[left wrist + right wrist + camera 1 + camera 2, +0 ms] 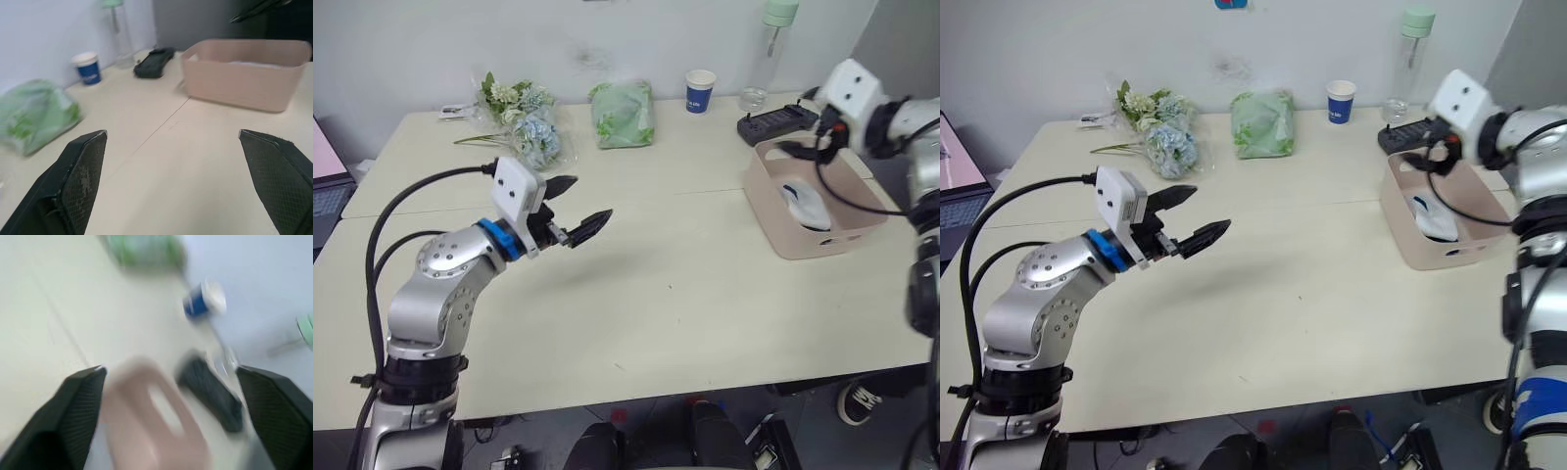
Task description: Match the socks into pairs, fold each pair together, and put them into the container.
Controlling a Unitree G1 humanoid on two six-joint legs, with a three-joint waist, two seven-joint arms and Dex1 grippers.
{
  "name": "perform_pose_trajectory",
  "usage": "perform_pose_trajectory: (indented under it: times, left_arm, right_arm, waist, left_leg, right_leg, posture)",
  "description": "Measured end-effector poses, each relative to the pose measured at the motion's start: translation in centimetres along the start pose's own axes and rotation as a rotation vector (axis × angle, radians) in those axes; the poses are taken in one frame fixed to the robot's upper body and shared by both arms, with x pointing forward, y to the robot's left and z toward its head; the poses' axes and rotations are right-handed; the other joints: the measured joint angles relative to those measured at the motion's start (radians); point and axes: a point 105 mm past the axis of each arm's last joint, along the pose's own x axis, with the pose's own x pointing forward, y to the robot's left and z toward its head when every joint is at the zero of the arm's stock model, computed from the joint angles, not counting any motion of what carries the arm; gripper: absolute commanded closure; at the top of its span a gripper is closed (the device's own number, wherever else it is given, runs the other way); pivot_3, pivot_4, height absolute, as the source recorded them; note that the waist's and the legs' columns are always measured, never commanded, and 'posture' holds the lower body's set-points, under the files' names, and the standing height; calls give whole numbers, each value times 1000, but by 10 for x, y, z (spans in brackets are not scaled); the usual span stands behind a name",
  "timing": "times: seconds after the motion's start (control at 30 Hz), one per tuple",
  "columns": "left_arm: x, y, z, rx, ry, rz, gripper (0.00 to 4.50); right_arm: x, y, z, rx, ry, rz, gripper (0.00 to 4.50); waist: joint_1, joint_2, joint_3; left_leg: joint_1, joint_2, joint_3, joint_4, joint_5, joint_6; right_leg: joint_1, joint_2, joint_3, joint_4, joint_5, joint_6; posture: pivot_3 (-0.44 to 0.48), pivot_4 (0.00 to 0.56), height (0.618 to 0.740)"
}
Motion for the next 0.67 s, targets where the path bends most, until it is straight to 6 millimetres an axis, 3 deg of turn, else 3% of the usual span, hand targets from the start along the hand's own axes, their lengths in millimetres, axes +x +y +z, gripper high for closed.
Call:
perform_pose_trajectory:
  times: [0.13, 0.3, 0.43, 0.67]
  left_arm:
    - [-22, 0, -29, -42, 74, 90, 0]
    - [-52, -11, -74, -105, 186, 216, 0]
    - [-60, -21, -92, -128, 221, 290, 0]
    - [-69, -27, -113, -69, 283, 380, 0]
  right_arm:
    - [27, 83, 5, 261, -200, 92, 13]
    - [28, 173, -27, 471, -143, 17, 13]
    - [16, 199, -54, 500, -60, -83, 13]
    - [-3, 214, -56, 510, -46, -159, 13]
  waist:
    - [12, 0, -1]
    - [29, 1, -2]
    - [31, 1, -2]
    - [26, 1, -3]
  left_leg:
    - [-9, 0, -6, 2, 0, -1]
    - [-14, -5, -8, 5, 1, -1]
    - [-11, -8, -7, 5, 1, 0]
    - [-7, -8, -5, 2, 1, 0]
  right_leg:
    - [-6, 0, -4, 1, 0, 0]
    - [-10, -3, -4, 3, 0, 0]
    - [-8, -3, -2, 3, 2, 1]
    - [-5, -1, -1, 2, 2, 1]
  posture:
    - [0, 150, 740]
    - [0, 150, 740]
    - [0, 150, 740]
    - [0, 150, 740]
